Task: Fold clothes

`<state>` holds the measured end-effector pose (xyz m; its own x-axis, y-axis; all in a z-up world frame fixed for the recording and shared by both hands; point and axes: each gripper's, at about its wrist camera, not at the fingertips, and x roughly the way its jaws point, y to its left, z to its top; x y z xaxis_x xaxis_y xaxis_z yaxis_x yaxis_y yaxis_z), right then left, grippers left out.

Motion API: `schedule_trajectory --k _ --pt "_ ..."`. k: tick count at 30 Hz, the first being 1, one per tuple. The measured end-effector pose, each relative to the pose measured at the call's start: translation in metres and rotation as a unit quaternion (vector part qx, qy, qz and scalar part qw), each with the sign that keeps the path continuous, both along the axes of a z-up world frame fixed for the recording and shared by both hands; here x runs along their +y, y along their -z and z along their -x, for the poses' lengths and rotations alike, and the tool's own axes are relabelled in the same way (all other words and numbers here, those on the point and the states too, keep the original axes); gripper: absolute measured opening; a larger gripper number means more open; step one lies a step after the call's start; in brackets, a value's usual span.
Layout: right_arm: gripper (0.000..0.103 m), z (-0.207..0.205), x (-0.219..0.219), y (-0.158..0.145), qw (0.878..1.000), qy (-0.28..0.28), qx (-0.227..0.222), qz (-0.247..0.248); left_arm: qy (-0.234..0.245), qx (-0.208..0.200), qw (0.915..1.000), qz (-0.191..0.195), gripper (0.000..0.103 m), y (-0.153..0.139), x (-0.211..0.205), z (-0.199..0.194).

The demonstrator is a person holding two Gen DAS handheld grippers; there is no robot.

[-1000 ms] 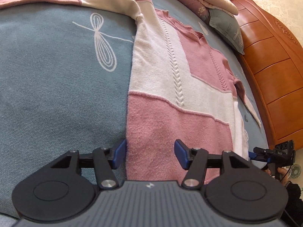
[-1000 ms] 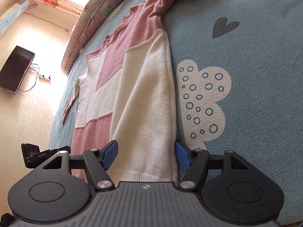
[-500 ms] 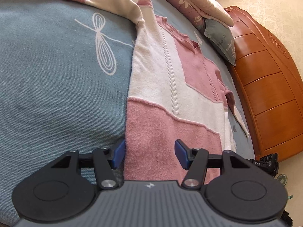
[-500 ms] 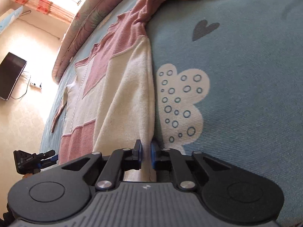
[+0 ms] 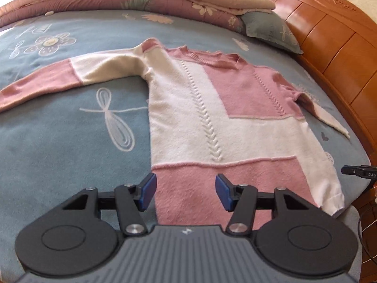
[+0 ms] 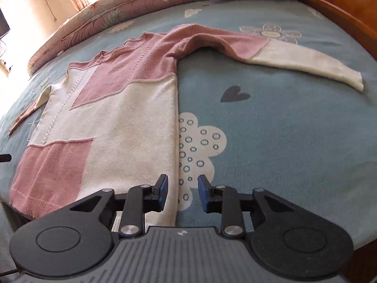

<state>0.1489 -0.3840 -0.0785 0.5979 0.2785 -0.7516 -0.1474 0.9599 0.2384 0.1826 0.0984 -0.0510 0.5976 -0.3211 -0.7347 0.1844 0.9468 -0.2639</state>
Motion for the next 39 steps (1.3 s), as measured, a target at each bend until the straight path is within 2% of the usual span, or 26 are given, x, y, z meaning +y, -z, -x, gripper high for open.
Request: schedule_trajectory --k 2,4,6,7,9,10,12,14,15,17,19,20,23,26,28,30,34,37,39 --pt "0.066 -0.012 0.025 -0.005 0.999 -0.021 -0.026 -0.010 0.031 -0.009 0.9995 -0.002 0.062 0.001 -0.027 -0.017" --pt "0.067 -0.030 0.059 0.003 0.999 -0.049 -0.021 0.006 0.058 -0.008 0.9975 -0.039 0.062 0.017 -0.054 -0.027" --pt "0.067 -0.037 0.076 0.018 0.997 -0.058 -0.007 0.047 0.057 0.015 0.9966 -0.058 0.061 0.037 -0.061 -0.027" --pt "0.067 -0.037 0.080 0.026 0.996 -0.058 -0.004 0.067 0.050 0.029 0.9971 -0.050 0.061 0.045 -0.054 -0.021" --pt "0.077 -0.025 0.074 0.031 0.995 -0.062 -0.017 0.075 0.049 0.024 0.9982 -0.026 0.064 0.050 -0.033 0.003" --pt "0.086 -0.017 0.070 0.033 0.995 -0.064 -0.018 0.076 0.047 0.025 0.9984 -0.015 0.064 0.052 -0.022 0.014" --pt "0.088 -0.003 0.065 0.036 0.994 -0.071 -0.021 0.081 0.042 0.049 0.9979 -0.009 0.064 0.049 -0.009 0.030" --pt "0.094 0.008 0.066 0.038 0.992 -0.081 -0.025 0.091 0.038 0.063 0.9972 -0.014 0.064 0.040 -0.003 0.038" --pt "0.096 0.008 0.068 0.039 0.992 -0.079 -0.025 0.091 0.036 0.062 0.9973 -0.018 0.062 0.034 -0.003 0.039" --pt "0.103 0.006 0.073 0.041 0.993 -0.073 -0.022 0.086 0.036 0.031 0.9988 -0.015 0.063 0.021 -0.006 0.037" --pt "0.103 0.004 0.079 0.042 0.994 -0.058 -0.022 0.094 0.018 0.011 0.9997 -0.009 0.068 0.015 -0.007 0.027" --pt "0.103 0.003 0.081 0.042 0.994 -0.053 -0.022 0.096 0.004 0.016 0.9998 -0.010 0.068 0.016 -0.005 0.020" --pt "0.103 0.004 0.081 0.043 0.995 -0.042 -0.022 0.091 -0.052 0.063 0.9963 0.028 0.067 0.034 0.015 0.010" --pt "0.103 0.008 0.078 0.044 0.995 -0.040 -0.030 0.084 -0.089 0.099 0.9867 0.093 0.066 0.056 0.037 0.016" --pt "0.103 0.009 0.080 0.044 0.995 -0.039 -0.031 0.089 -0.100 0.109 0.9772 0.153 0.073 0.061 0.048 0.025" --pt "0.103 0.009 0.082 0.043 0.995 -0.035 -0.029 0.091 -0.108 0.132 0.9605 0.220 0.076 0.069 0.057 0.035" --pt "0.103 0.012 0.082 0.045 0.995 -0.030 -0.035 0.089 -0.106 0.180 0.9161 0.342 0.077 0.087 0.064 0.057" --pt "0.103 0.015 0.082 0.045 0.995 -0.031 -0.040 0.088 -0.075 0.156 0.9035 0.392 0.077 0.073 0.062 0.070" --pt "0.103 0.016 0.082 0.045 0.995 -0.032 -0.041 0.089 -0.057 0.112 0.9146 0.384 0.077 0.047 0.062 0.076"
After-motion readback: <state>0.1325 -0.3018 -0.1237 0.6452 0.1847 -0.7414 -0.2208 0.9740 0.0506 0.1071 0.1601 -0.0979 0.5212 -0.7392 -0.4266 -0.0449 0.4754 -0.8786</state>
